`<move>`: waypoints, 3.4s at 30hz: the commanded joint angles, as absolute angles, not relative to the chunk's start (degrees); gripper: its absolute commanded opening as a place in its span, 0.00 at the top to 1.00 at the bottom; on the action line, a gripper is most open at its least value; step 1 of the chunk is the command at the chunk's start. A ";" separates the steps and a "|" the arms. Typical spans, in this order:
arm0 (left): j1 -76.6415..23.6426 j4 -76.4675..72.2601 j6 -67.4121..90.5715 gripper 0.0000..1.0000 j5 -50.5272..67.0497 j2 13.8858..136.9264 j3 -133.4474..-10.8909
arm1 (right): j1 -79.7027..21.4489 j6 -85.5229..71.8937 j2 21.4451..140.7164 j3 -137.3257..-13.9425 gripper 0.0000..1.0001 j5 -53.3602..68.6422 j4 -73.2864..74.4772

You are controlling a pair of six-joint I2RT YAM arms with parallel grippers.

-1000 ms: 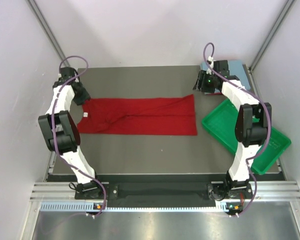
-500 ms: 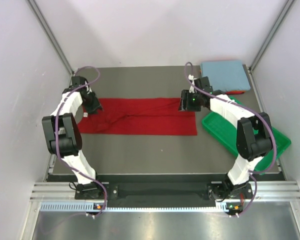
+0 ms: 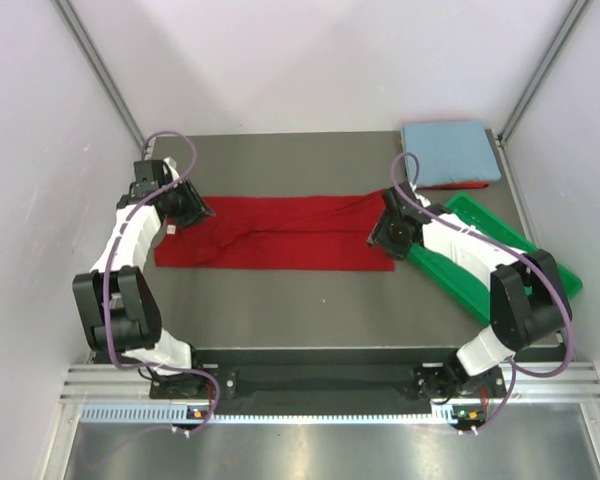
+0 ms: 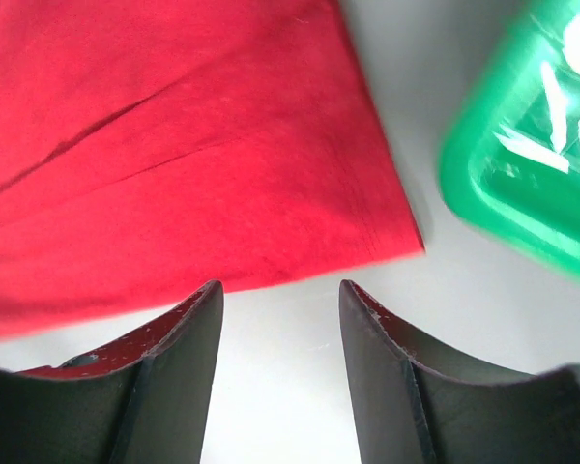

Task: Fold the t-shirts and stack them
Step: Fold the tshirt

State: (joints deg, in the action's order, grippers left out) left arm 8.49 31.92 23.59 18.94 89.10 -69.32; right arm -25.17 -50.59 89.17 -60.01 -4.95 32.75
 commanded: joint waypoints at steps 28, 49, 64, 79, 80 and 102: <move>8.26 22.67 27.16 0.61 24.26 81.91 -59.41 | -29.18 -87.63 98.62 -62.76 0.58 -21.09 47.90; 0.53 32.87 23.99 0.61 -2.29 79.72 -61.00 | -28.74 -80.69 93.08 -60.46 0.92 -28.48 49.31; 0.88 32.68 13.54 0.57 8.71 98.06 -74.60 | -28.83 -48.97 81.75 -53.54 0.54 -12.76 23.83; 0.88 35.51 8.79 0.57 10.20 108.63 -80.59 | -28.83 -36.21 81.82 -53.35 0.45 2.11 10.20; 0.88 35.68 8.62 0.57 10.11 108.63 -80.51 | -28.83 -36.12 82.09 -53.44 0.45 2.20 10.11; 0.18 36.12 8.96 0.66 13.97 108.99 -80.42 | -28.83 -35.60 80.77 -51.51 0.45 3.25 9.14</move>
